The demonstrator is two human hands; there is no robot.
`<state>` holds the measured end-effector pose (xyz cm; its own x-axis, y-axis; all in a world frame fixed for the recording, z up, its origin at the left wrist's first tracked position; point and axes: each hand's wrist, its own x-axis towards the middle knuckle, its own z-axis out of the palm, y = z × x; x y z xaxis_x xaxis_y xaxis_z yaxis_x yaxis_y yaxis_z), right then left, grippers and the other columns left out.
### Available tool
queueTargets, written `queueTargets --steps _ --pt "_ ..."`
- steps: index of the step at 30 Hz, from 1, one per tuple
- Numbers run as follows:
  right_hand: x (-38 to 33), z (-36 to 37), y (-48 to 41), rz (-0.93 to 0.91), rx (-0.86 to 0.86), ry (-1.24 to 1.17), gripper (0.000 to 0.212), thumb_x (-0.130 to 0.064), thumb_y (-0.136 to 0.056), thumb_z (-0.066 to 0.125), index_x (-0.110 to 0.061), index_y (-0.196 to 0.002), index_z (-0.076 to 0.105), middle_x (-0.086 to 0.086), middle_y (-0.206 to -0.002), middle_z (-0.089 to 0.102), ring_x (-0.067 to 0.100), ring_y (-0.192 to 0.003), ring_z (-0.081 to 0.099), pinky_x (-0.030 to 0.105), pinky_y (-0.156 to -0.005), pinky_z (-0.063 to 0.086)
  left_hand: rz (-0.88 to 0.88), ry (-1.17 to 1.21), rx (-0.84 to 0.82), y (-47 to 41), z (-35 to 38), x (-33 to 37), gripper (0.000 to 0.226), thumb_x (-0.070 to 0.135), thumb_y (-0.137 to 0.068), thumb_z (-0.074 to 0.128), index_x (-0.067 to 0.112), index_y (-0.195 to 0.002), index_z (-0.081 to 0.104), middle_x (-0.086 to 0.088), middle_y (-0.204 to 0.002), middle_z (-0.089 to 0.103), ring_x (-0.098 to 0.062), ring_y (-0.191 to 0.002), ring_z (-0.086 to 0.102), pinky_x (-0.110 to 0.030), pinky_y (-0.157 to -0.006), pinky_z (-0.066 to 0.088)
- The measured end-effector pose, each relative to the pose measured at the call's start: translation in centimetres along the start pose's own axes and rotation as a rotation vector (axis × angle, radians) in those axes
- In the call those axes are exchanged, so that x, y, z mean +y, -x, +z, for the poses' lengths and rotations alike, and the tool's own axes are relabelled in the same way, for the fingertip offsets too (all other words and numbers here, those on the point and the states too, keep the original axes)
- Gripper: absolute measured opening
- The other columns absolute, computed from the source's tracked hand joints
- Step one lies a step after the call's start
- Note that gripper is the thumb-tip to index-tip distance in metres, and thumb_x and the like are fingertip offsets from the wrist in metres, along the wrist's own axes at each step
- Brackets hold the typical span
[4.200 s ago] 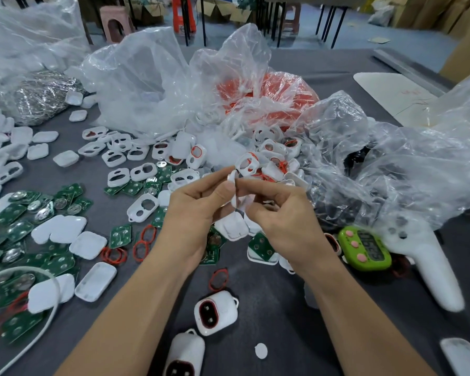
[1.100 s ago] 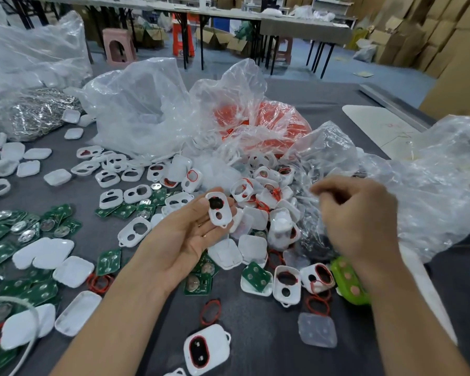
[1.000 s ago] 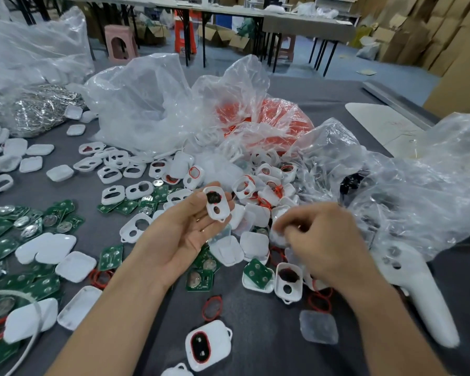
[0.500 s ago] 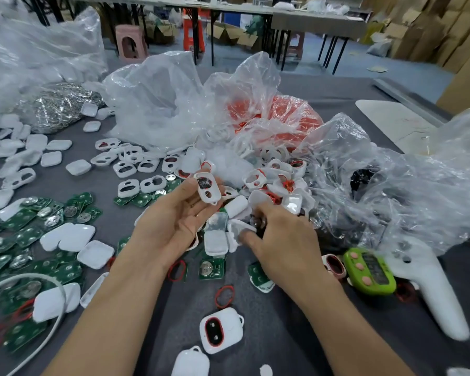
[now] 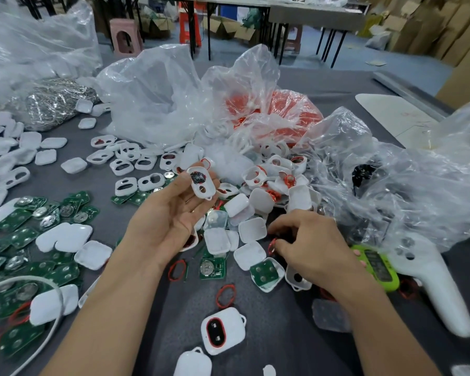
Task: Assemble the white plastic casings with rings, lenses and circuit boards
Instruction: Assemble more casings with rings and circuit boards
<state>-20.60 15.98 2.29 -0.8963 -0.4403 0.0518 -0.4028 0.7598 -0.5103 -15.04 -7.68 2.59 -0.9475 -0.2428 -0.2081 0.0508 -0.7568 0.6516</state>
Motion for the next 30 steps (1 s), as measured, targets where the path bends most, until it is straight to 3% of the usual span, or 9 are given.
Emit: queueTargets --steps 4,7,9,13,17,20,26,28,30 --pt "0.1 -0.1 0.2 0.018 0.132 -0.150 0.023 -0.016 -0.079 0.076 -0.038 -0.085 0.079 -0.040 -0.078 0.064 -0.015 -0.082 0.059 -0.003 -0.069 0.038 0.021 0.036 -0.006 -0.1 -0.4 0.6 0.024 0.016 -0.088 0.064 0.005 -0.099 0.082 -0.019 -0.124 0.072 -0.030 -0.115 0.070 -0.044 -0.098 0.056" --pt "-0.9 0.2 0.1 -0.007 0.299 -0.193 0.025 -0.011 -0.083 0.073 -0.034 -0.092 0.080 -0.031 -0.071 0.065 -0.009 -0.074 0.061 0.001 -0.069 0.041 0.024 0.049 -0.002 0.0 -0.8 1.1 0.024 0.017 -0.089 0.063 0.005 -0.096 0.083 -0.019 -0.122 0.073 -0.028 -0.114 0.071 -0.039 -0.089 0.061" --pt "-2.6 0.9 -0.2 -0.091 0.294 -0.169 0.027 -0.008 -0.083 0.071 -0.031 -0.095 0.081 -0.024 -0.082 0.068 -0.002 -0.080 0.062 0.012 -0.081 0.048 0.028 0.062 0.009 0.0 -1.1 1.5 0.025 0.018 -0.090 0.062 0.005 -0.094 0.083 -0.019 -0.119 0.074 -0.028 -0.112 0.072 -0.036 -0.083 0.062" --pt "-7.2 2.7 -2.4 -0.243 0.205 -0.124 0.028 -0.006 -0.086 0.069 -0.025 -0.104 0.080 -0.014 -0.101 0.071 0.011 -0.111 0.056 0.023 -0.102 0.038 0.066 0.074 0.035 0.2 -1.9 2.6 0.025 0.020 -0.089 0.063 0.006 -0.095 0.082 -0.017 -0.121 0.073 -0.025 -0.111 0.072 -0.035 -0.085 0.062" --pt "-10.9 4.9 -5.0 -0.321 -0.124 0.090 0.048 -0.034 -0.090 0.064 -0.027 -0.138 0.061 -0.002 -0.141 0.059 0.021 -0.137 0.039 0.034 -0.118 0.024 0.107 0.183 0.048 0.5 -3.0 4.0 0.022 0.018 -0.089 0.064 0.006 -0.096 0.082 -0.014 -0.116 0.075 -0.024 -0.111 0.072 -0.037 -0.089 0.061" --pt "-11.8 5.6 -5.5 -0.315 -0.268 0.246 0.060 -0.045 -0.094 0.057 -0.028 -0.150 0.045 -0.001 -0.152 0.048 0.023 -0.143 0.035 0.041 -0.120 0.018 0.116 0.222 0.074 0.6 -3.4 4.6 0.024 0.020 -0.093 0.061 0.006 -0.107 0.075 -0.013 -0.116 0.075 -0.024 -0.109 0.073 -0.036 -0.086 0.062" --pt "-9.4 1.5 -5.1 -0.229 -0.195 0.225 0.028 -0.013 -0.090 0.060 -0.030 -0.105 0.075 -0.007 -0.111 0.073 0.012 -0.108 0.060 0.023 -0.100 0.037 0.121 0.293 0.097 0.4 -3.6 5.2 0.025 0.021 -0.089 0.063 0.005 -0.101 0.077 -0.014 -0.117 0.075 -0.024 -0.107 0.074 -0.036 -0.079 0.063" --pt "-8.4 0.8 -4.8 -0.168 -0.148 0.068 0.027 -0.011 -0.085 0.062 -0.030 -0.093 0.079 -0.015 -0.093 0.074 0.001 -0.083 0.064 0.016 -0.081 0.051 0.123 0.311 0.091 0.2 -3.9 5.4 0.025 0.020 -0.091 0.061 0.005 -0.104 0.075 -0.014 -0.117 0.075 -0.024 -0.108 0.074 -0.036 -0.080 0.063" --pt "-7.9 0.8 -5.0 -0.127 0.017 -0.099 0.022 -0.016 -0.084 0.067 -0.033 -0.090 0.079 -0.015 -0.095 0.074 0.000 -0.072 0.065 0.015 -0.068 0.052 0.117 0.333 0.071 0.1 -4.2 5.4 0.024 0.020 -0.090 0.063 0.004 -0.104 0.076 -0.014 -0.118 0.074 -0.025 -0.109 0.073 -0.037 -0.084 0.062"
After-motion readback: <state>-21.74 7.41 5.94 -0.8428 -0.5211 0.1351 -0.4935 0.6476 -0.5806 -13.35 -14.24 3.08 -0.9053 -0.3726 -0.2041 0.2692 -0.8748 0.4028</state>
